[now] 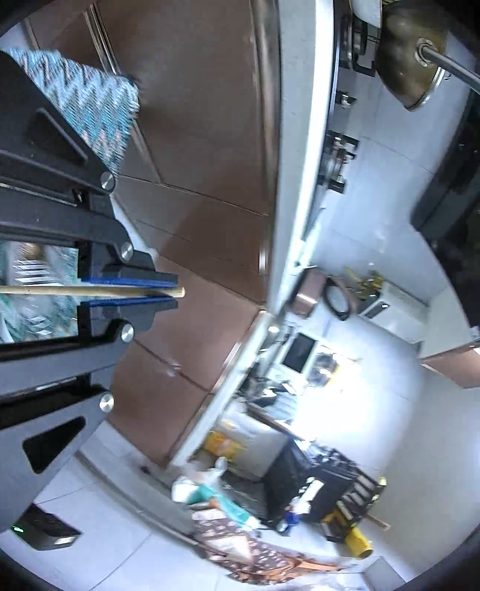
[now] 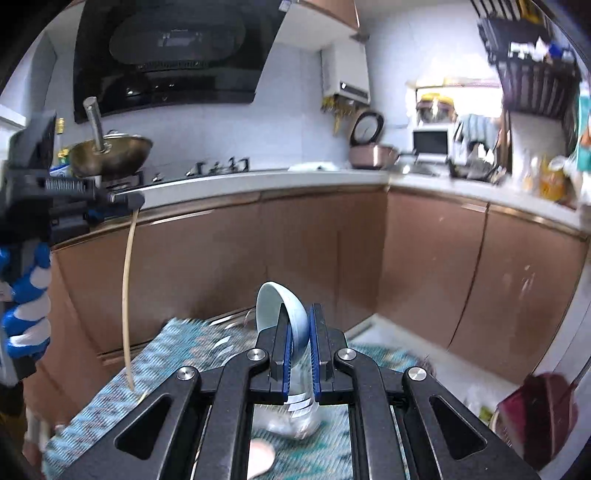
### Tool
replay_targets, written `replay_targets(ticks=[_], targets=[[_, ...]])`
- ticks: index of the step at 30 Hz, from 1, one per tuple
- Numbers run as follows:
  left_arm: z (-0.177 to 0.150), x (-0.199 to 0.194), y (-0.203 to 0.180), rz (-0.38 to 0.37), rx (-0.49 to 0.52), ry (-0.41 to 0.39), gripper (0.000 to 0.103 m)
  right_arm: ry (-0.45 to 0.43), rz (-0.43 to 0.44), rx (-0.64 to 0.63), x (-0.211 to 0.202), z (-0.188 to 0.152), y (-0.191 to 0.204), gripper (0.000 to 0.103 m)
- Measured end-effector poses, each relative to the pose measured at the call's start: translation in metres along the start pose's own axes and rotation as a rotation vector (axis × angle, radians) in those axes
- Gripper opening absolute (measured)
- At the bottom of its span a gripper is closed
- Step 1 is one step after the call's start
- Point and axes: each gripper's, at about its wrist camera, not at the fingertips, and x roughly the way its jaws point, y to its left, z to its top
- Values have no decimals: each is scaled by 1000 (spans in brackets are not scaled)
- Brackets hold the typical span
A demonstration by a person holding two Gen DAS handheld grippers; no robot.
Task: Organize utensils
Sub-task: 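Lift the spoon and chopstick into the wire utensil holder and open both grippers, then move both open grippers back toward the remaining spoons and chopsticks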
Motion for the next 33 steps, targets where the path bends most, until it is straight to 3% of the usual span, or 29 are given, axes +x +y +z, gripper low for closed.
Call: replay_targets(ticks=[7, 12, 20, 23, 25, 26, 33], targets=[[-29, 43, -3, 130, 15, -123, 5, -34, -160, -58, 32, -3, -1, 9], [-61, 71, 12, 195, 20, -139, 5, -22, -217, -60, 61, -22, 0, 9], [-104, 84, 26, 223, 50, -121, 7, 15, -235, -42, 82, -55, 8, 9], [-109, 75, 27, 222, 85, -108, 10, 22, -216, -29, 82, -61, 6, 23], [-107, 66, 25, 218, 98, -107, 30, 14, -214, -13, 76, -62, 5, 42], [-105, 56, 24, 216, 103, -114, 33, 7, -212, -4, 73, -62, 5, 45], [-86, -5, 19, 267, 168, -117, 36, -52, -205, 23, 27, -47, 6, 53]])
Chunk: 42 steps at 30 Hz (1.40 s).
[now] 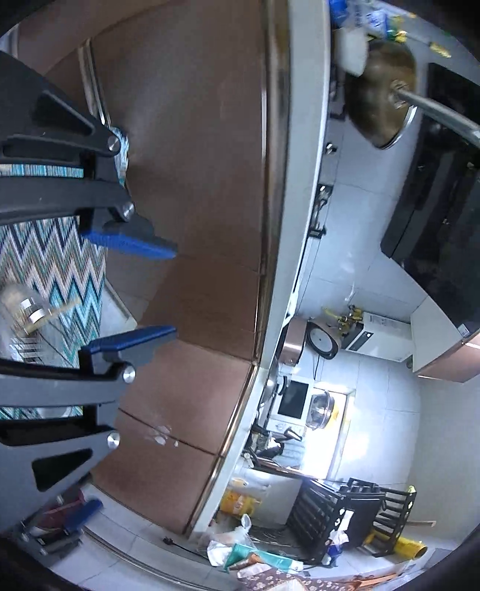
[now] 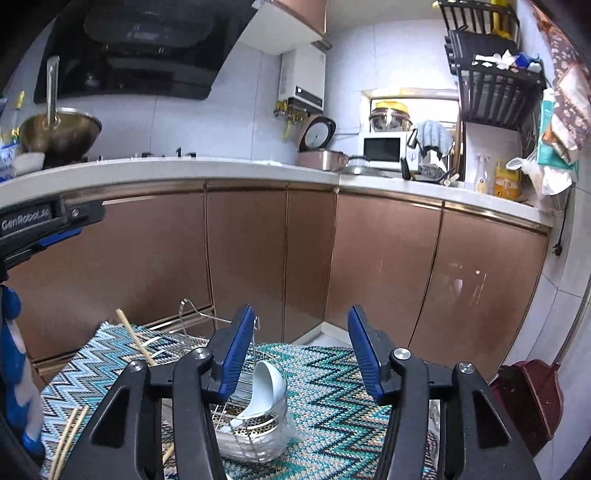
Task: Organize utensils
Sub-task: 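Move both open grippers back toward the remaining spoons and chopsticks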
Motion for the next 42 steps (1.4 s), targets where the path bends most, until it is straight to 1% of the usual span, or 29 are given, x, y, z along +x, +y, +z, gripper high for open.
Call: replay_targets(ticks=[2, 4, 5, 7, 8, 10, 14, 15, 16, 17, 21, 23, 27, 29, 32, 36, 39, 41, 42], targets=[[6, -17, 7, 21, 17, 3, 36, -20, 7, 14, -19, 6, -4, 55], [14, -36, 16, 33, 21, 3, 36, -40, 11, 29, -39, 12, -8, 62], [17, -45, 21, 44, 23, 3, 36, -48, 14, 36, -48, 15, -10, 64], [23, -65, 30, 57, 19, 0, 36, -69, 31, 56, -69, 22, -14, 73], [25, -75, 34, 63, 15, -5, 36, -81, 34, 64, -81, 26, -16, 75], [31, -94, 41, 74, 11, -11, 36, -88, 41, 67, -96, 32, -17, 87], [35, -126, 52, 97, 9, -2, 37, -108, 71, 75, -136, 38, -16, 99], [36, -133, 55, 105, 11, 7, 41, -112, 77, 75, -144, 39, -15, 102], [36, -140, 58, 109, 13, 18, 47, -117, 80, 72, -151, 39, -14, 103], [36, -147, 61, 110, 13, 24, 48, -123, 85, 67, -158, 40, -14, 103], [40, -178, 73, 127, 20, 20, 48, -163, 115, 74, -193, 42, -14, 103], [41, -190, 79, 129, 10, 24, 48, -182, 121, 79, -204, 42, -14, 103], [41, -213, 90, 111, -10, 42, 48, -218, 155, 108, -226, 43, -16, 103], [37, -218, 93, 92, -15, 66, 48, -220, 169, 118, -232, 41, -17, 103], [31, -218, 97, 70, -27, 118, 48, -201, 189, 125, -235, 39, -17, 103], [17, -206, 97, 58, -20, 192, 48, -146, 176, 112, -229, 33, -16, 103], [4, -185, 101, 24, -40, 280, 48, -82, 194, 129, -216, 24, -21, 103], [-8, -166, 103, -20, -60, 357, 48, -44, 197, 139, -205, 17, -24, 103], [-16, -153, 105, -40, -71, 408, 47, -20, 203, 144, -198, 13, -25, 103]])
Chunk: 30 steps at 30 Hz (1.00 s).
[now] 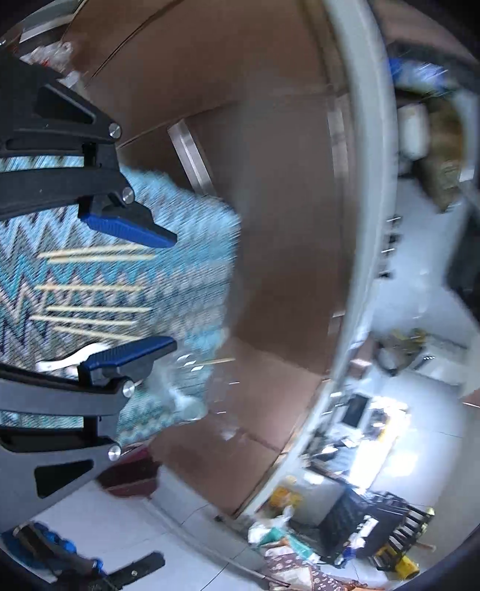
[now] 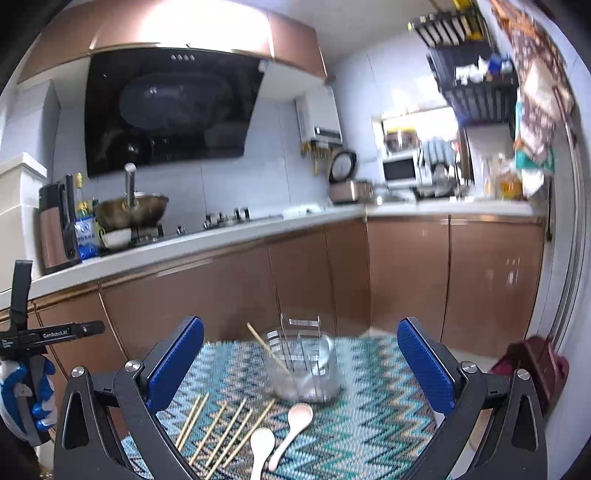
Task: Organize utensils
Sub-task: 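Move both open grippers back toward the remaining spoons and chopsticks, then grasp a second white spoon with the right gripper while the left gripper grasps a chopstick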
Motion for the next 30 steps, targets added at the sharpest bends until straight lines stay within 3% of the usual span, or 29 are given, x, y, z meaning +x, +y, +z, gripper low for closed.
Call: replay_targets(ticks=[5, 8, 10, 14, 18, 30], targets=[[-15, 62, 6, -55, -21, 178, 47, 135, 53, 70, 42, -26, -22, 101], [-23, 96, 10, -80, -45, 265, 46, 224, 86, 102, 71, -43, -34, 90], [-27, 116, 12, -76, -53, 307, 43, 291, 117, 128, 93, -58, -41, 76], [-29, 155, 18, -55, -61, 388, 39, 388, 142, 156, 128, -82, -49, 68], [-26, 186, 25, -31, -74, 447, 35, 464, 165, 172, 158, -107, -53, 64], [-27, 256, 46, 66, -86, 539, 20, 586, 185, 180, 210, -139, -63, 57]])
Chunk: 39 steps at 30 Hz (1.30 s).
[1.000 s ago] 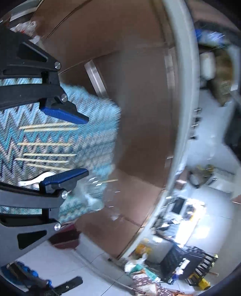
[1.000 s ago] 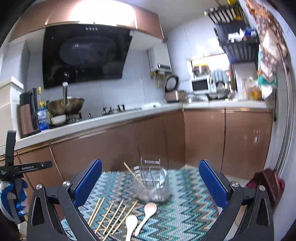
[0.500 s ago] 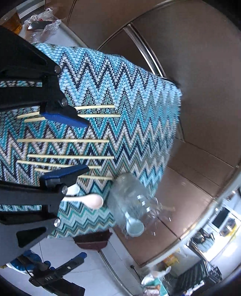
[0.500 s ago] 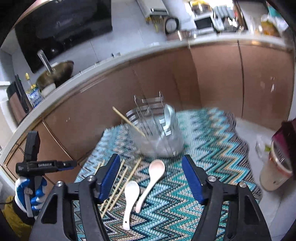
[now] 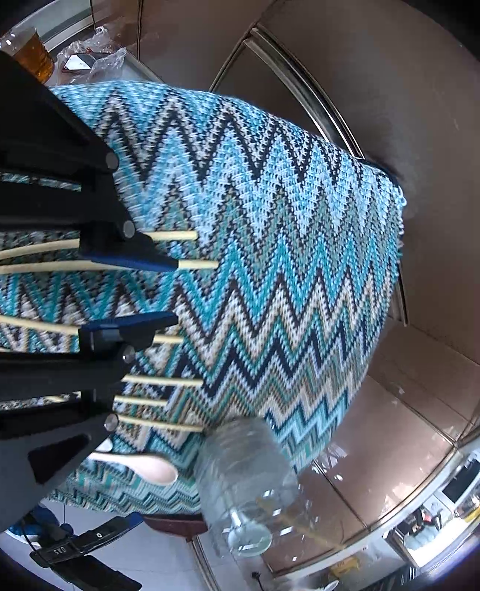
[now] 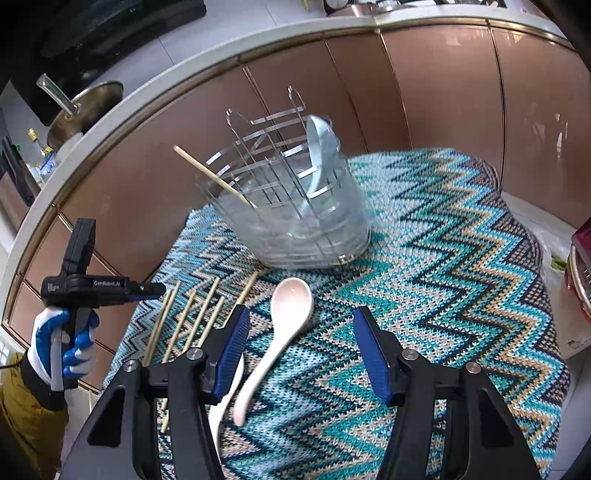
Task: Organize utensils
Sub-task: 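Grasp a second white spoon with the right gripper while the left gripper grasps a chopstick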
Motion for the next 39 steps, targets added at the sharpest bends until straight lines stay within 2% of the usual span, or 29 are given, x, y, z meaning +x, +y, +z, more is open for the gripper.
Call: replay_targets(ticks=[6, 14, 19, 24, 27, 29, 31, 35, 39], targets=[[10, 16, 3, 30, 3, 32, 17, 37, 10, -1, 18, 1, -6, 53], [16, 28, 8, 30, -4, 60, 13, 90, 46, -5, 44, 12, -11, 45], [22, 31, 9, 26, -14, 65, 6, 131, 67, -6, 62, 20, -15, 34], [24, 31, 14, 3, -53, 64, 5, 163, 102, -4, 73, 25, -19, 25], [25, 29, 17, -1, -62, 60, 5, 186, 114, -13, 81, 26, -18, 23], [25, 28, 18, 2, -61, 55, 5, 204, 127, -18, 86, 26, -17, 18], [22, 27, 15, 5, -54, 48, 5, 213, 128, -35, 88, 24, -15, 7], [17, 21, 7, 0, -44, 22, 5, 195, 101, -61, 82, 22, -11, 7], [11, 4, -1, -21, -27, -35, 5, 137, 71, -82, 59, 21, -7, 7]])
